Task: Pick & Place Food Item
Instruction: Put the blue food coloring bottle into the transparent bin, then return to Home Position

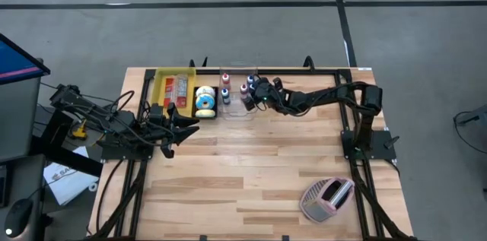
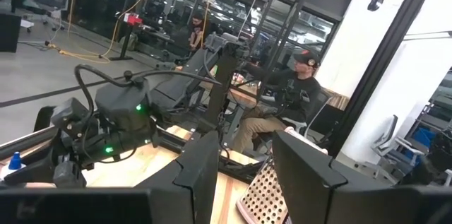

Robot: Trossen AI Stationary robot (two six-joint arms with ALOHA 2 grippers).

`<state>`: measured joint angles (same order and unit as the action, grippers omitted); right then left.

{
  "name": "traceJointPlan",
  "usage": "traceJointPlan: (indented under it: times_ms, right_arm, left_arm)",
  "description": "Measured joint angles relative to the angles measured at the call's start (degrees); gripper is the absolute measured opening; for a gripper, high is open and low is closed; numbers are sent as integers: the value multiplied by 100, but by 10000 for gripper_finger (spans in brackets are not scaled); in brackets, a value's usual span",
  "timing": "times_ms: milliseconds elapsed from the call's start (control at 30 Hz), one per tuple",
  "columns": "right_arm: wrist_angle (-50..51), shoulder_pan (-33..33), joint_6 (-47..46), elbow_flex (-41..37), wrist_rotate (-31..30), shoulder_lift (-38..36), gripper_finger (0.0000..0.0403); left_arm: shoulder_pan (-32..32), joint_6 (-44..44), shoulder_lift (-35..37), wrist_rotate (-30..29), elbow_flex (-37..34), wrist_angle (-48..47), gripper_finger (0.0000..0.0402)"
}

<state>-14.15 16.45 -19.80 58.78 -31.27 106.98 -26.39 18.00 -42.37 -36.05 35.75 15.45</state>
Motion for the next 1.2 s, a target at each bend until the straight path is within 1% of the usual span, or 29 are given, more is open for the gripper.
traceJointPlan:
  times_ms: [100,200,367,433,567,733,1000,1200]
  right_arm:
    - [2,65,37,0,157,0,93]
    - [-21,91,60,0,169,0,93]
    - [-53,96,91,1,167,0,128]
    - [-100,96,94,2,167,0,135]
    - [-148,96,147,2,183,0,124]
    - [-319,96,378,2,423,0,115]
    - [-323,93,331,2,427,-2,151]
    - [-321,93,331,2,427,-2,161]
  left_arm:
    - [0,-2,-1,0,0,0,131]
    - [0,2,0,0,0,1,131]
    - [0,2,0,0,0,-1,131]
    - [0,2,-2,0,0,-1,131]
    - [0,4,0,0,0,-1,131]
    - [0,4,0,2,0,-1,131]
    - [0,7,0,2,0,-1,131]
    - [2,26,0,2,0,-1,131]
